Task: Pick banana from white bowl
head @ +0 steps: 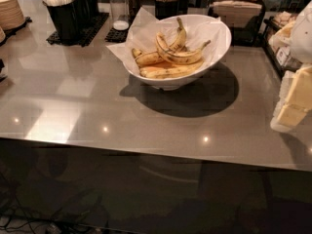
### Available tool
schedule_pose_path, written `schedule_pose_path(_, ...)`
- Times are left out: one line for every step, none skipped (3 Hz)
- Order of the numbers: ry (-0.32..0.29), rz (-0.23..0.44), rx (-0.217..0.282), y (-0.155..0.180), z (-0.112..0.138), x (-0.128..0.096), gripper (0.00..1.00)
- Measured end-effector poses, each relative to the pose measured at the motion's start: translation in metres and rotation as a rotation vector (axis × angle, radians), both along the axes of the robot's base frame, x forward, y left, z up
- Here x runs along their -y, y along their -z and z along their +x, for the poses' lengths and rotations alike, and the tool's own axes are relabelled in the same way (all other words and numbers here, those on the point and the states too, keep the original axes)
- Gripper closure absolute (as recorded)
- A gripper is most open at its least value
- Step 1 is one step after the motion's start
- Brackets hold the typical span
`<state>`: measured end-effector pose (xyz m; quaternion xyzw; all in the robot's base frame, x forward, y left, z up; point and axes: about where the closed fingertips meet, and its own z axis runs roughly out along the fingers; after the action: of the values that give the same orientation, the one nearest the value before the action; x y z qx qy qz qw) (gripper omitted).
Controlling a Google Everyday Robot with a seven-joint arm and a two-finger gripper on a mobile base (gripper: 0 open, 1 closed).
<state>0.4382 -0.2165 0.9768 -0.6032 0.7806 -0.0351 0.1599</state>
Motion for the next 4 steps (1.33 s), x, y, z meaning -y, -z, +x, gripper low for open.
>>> schedule_pose_path(0.0,0.0,0.0,0.0,0.0,0.0,0.0)
schedule_pose_path(-0.001,0.081,0.013,-0.005,0.019,-0.016,0.0)
schedule_pose_path(-0.037,0.238,0.016,-0.012,0.067,-0.054,0.0)
schedule_pose_path(-0.079,0.36,0.02,-0.024,0.12,-0.093,0.0)
